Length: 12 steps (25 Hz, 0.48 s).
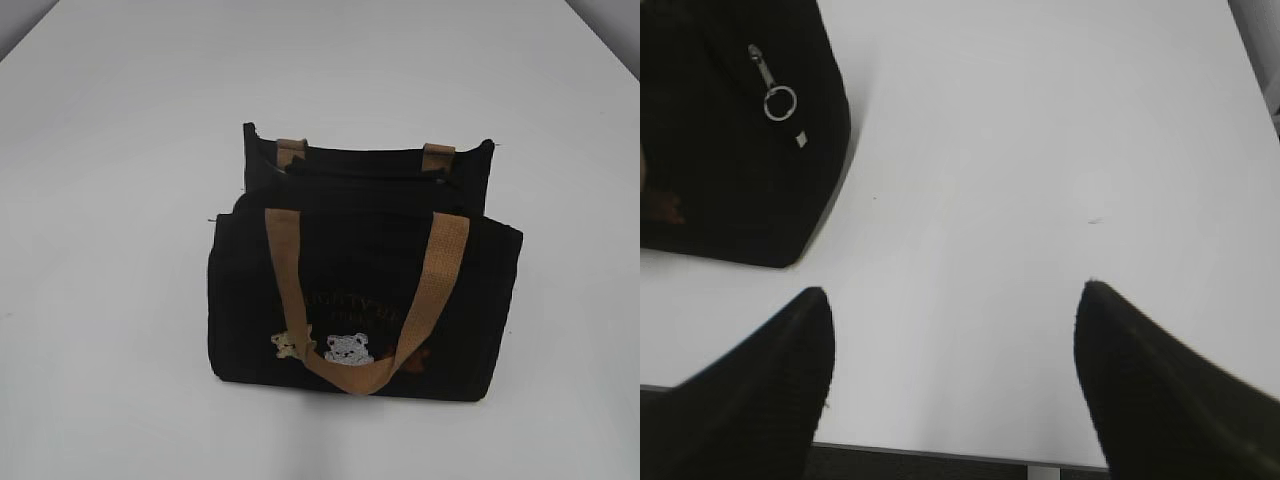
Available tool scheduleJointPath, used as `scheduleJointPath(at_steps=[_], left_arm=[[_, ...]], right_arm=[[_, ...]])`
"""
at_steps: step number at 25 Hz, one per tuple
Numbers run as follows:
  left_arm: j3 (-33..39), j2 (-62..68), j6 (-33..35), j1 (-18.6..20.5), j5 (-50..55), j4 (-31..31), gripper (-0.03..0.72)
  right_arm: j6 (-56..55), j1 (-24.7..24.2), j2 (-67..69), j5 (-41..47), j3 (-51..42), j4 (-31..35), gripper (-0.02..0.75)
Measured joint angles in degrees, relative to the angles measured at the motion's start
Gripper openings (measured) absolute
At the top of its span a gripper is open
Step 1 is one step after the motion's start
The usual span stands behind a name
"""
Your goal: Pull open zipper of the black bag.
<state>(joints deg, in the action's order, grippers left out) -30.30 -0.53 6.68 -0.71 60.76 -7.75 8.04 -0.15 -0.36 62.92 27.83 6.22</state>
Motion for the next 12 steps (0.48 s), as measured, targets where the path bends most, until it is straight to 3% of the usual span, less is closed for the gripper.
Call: scheduleJointPath(at_steps=[12], left_arm=[[0.00,0.00,0.00,0.00,0.00,0.00,0.237]], right_arm=[[-3.92,0.00,0.00,0.00,0.00,-2.86,0.578]])
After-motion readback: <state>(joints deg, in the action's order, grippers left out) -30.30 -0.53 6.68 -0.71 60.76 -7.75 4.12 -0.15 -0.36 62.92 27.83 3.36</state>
